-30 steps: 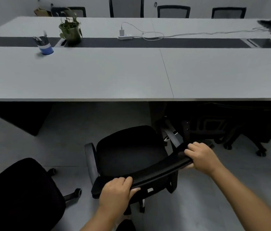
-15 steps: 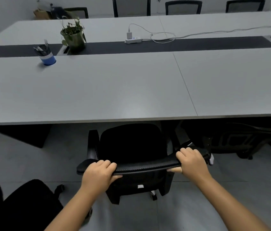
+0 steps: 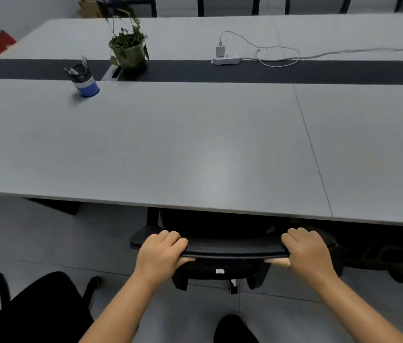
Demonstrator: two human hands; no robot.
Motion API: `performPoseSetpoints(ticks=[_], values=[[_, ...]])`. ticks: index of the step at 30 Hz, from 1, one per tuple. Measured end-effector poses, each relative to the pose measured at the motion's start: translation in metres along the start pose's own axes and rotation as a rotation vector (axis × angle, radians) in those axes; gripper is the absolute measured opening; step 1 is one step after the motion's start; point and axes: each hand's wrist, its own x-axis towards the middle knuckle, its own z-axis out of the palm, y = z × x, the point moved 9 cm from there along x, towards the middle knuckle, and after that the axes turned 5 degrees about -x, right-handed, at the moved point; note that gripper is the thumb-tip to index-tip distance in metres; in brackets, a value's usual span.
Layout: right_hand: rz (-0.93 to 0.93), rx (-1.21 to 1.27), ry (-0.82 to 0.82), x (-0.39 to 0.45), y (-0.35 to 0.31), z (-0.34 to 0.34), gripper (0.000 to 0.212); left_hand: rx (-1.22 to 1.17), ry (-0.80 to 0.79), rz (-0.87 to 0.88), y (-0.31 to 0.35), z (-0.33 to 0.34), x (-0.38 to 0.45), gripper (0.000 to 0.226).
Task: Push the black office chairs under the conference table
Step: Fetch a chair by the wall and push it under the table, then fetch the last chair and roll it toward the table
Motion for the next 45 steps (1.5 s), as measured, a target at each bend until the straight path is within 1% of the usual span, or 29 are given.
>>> performPoseSetpoints(ticks=[3,6,7,9,11,19,21,23,25,27,28,29,31,32,34,36,37,39,41,42,43,45], values=[[0.026,0.029,-0.032,0.017,0.006,0.009,0.022,0.032,0.024,0.020,-0.018,0.010,0.024,0.046],[-0.013,0.008,-0.021,0.014,0.004,0.021,0.026,0.008,0.057,0.043,-0.025,0.018,0.027,0.048],[-0.023,0.000,-0.010,0.011,0.004,0.025,0.034,0.002,0.067,0.047,-0.025,0.019,0.026,0.048],[-0.023,-0.008,0.020,0.007,0.008,0.027,0.056,-0.008,0.080,0.052,-0.024,0.021,0.024,0.049],[-0.016,0.007,0.031,0.006,0.010,0.027,0.068,-0.018,0.091,0.061,-0.023,0.021,0.025,0.050],[0.064,0.025,0.073,0.007,0.009,0.017,0.072,-0.072,0.095,0.068,-0.022,0.015,0.027,0.048],[0.096,0.048,0.045,0.006,0.011,0.019,0.073,-0.086,0.083,0.061,-0.022,0.014,0.027,0.048],[0.132,0.060,-0.017,0.006,0.012,0.022,0.075,-0.112,0.064,0.046,-0.024,0.014,0.026,0.046],[0.176,0.088,-0.095,0.006,0.012,0.025,0.075,-0.170,-0.008,0.003,-0.029,0.016,0.025,0.045],[0.233,0.122,-0.213,0.006,0.009,0.026,0.063,-0.267,-0.104,-0.098,-0.038,0.015,0.026,0.047],[0.256,0.127,-0.272,0.004,0.004,0.027,0.055,-0.374,-0.132,-0.170,-0.044,0.012,0.026,0.044],[0.277,0.140,-0.316,0.001,-0.002,0.027,0.049,-0.516,-0.121,-0.258,-0.049,0.008,0.025,0.038],[0.285,0.232,-0.338,0.000,-0.019,0.023,0.047,-0.788,-0.023,-0.458,-0.056,0.000,0.018,0.025],[0.265,0.313,-0.326,0.003,-0.029,0.020,0.049,-0.876,0.044,-0.556,-0.055,-0.005,0.013,0.020],[0.221,0.526,-0.292,0.016,-0.052,0.011,0.052,-0.969,0.142,-0.735,-0.049,-0.012,-0.003,0.015],[0.177,0.768,-0.257,0.030,-0.074,0.004,0.043,-1.000,0.173,-0.867,-0.036,-0.010,-0.022,0.021],[0.119,0.860,-0.256,0.036,-0.088,0.001,0.038,-1.004,0.168,-0.934,-0.027,-0.007,-0.034,0.024],[-0.074,0.977,-0.286,0.042,-0.118,-0.004,0.031,-1.048,0.193,-1.122,-0.011,0.001,-0.066,0.026],[-0.276,1.045,-0.360,0.037,-0.144,-0.005,0.029,-1.103,0.289,-1.367,0.010,0.006,-0.109,0.036],[-0.340,1.081,-0.423,0.032,-0.154,-0.002,0.029,-1.116,0.338,-1.495,0.023,0.007,-0.134,0.040],[-0.386,1.116,-0.511,0.024,-0.163,0.003,0.029,-1.115,0.387,-1.622,0.040,0.006,-0.160,0.037],[-0.463,1.153,-0.743,0.001,-0.186,0.012,0.033,-1.064,0.491,-1.841,0.079,-0.005,-0.212,0.026]])
